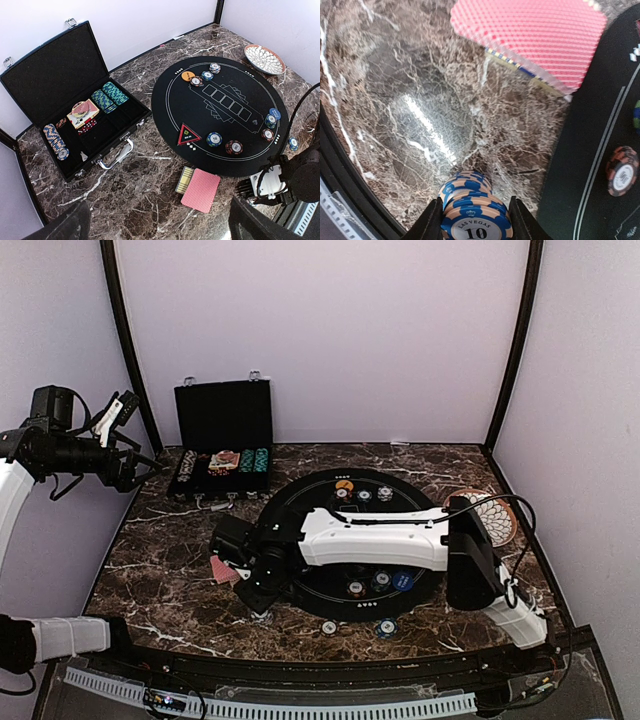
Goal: Distribute texas hold em gaming equipment
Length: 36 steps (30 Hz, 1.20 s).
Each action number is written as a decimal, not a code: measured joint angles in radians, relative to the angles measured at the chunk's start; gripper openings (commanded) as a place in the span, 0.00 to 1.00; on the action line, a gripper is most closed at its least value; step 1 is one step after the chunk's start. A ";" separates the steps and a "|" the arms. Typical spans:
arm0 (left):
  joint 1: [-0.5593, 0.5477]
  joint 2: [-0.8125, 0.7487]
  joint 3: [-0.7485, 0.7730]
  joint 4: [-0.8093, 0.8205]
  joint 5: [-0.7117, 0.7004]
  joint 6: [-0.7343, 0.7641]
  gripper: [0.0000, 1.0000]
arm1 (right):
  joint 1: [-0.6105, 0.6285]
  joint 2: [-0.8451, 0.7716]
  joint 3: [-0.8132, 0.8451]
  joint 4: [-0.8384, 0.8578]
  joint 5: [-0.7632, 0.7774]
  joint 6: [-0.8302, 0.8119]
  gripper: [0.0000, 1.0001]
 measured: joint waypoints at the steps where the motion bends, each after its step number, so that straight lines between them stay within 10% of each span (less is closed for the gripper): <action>1: 0.000 0.000 0.000 0.000 0.000 0.000 0.99 | -0.002 -0.011 0.000 -0.001 0.003 0.001 0.23; 36: 0.000 0.000 0.000 0.000 0.015 0.000 0.99 | -0.225 -0.174 -0.297 0.066 0.080 0.033 0.20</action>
